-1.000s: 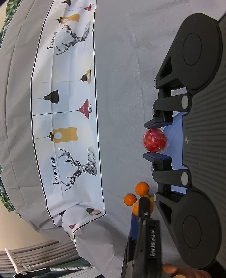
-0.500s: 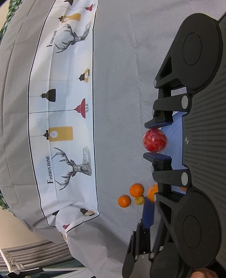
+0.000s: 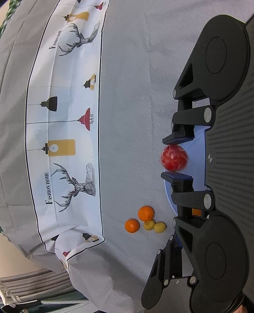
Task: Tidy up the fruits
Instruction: 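Carry the orange with the left tool over the plate while the right tool carries the red fruit, then open the left tool to drop the orange while the right tool drops the red fruit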
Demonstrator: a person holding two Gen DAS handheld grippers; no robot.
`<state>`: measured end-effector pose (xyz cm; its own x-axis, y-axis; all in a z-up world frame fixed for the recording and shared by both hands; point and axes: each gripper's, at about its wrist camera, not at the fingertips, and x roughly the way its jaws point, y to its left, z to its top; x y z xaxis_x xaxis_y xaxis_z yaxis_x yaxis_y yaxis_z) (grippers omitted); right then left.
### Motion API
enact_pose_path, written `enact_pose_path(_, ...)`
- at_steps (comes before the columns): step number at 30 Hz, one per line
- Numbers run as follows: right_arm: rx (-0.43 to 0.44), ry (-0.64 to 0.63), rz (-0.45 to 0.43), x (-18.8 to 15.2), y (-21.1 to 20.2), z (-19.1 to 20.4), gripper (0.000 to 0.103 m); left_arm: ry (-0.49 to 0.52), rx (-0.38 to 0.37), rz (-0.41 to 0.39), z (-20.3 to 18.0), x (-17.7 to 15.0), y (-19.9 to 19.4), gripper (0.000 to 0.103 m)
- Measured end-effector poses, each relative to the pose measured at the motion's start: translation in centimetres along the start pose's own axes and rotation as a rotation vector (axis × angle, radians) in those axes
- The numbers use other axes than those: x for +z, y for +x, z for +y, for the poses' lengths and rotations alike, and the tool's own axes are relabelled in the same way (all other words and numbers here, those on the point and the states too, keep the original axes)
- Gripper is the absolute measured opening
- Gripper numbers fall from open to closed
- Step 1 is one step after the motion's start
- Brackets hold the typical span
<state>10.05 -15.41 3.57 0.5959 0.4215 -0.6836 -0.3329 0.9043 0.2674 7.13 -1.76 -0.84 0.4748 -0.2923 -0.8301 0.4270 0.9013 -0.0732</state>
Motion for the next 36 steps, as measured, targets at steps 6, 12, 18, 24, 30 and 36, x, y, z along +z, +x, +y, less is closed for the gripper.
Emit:
enact_pose_path(6, 0.003, -0.003, 0.010, 0.00, 0.11, 0.00, 0.032, 0.005, -0.002, 0.005, -0.03, 0.07, 0.10, 0.042)
enact_pose_path(12, 0.006, -0.002, 0.014, 0.02, 0.16, -0.04, 0.032, 0.001, 0.000, 0.003, 0.00, 0.09, 0.10, 0.042)
enact_pose_path(18, 0.006, -0.004, 0.017, -0.09, 0.18, 0.08, 0.032, 0.004, -0.002, 0.004, 0.03, 0.07, 0.03, 0.042)
enact_pose_path(24, 0.007, -0.004, 0.020, -0.16, 0.28, 0.13, 0.032, 0.003, -0.001, 0.004, 0.08, 0.08, 0.03, 0.042)
enact_pose_path(30, 0.006, 0.008, 0.026, -0.18, 0.36, -0.02, 0.042, -0.004, -0.006, -0.002, 0.27, 0.11, -0.12, 0.045)
enact_pose_path(36, -0.002, 0.020, 0.016, -0.17, 0.22, -0.26, 0.042, -0.027, -0.003, -0.011, 0.73, 0.17, -0.39, 0.045)
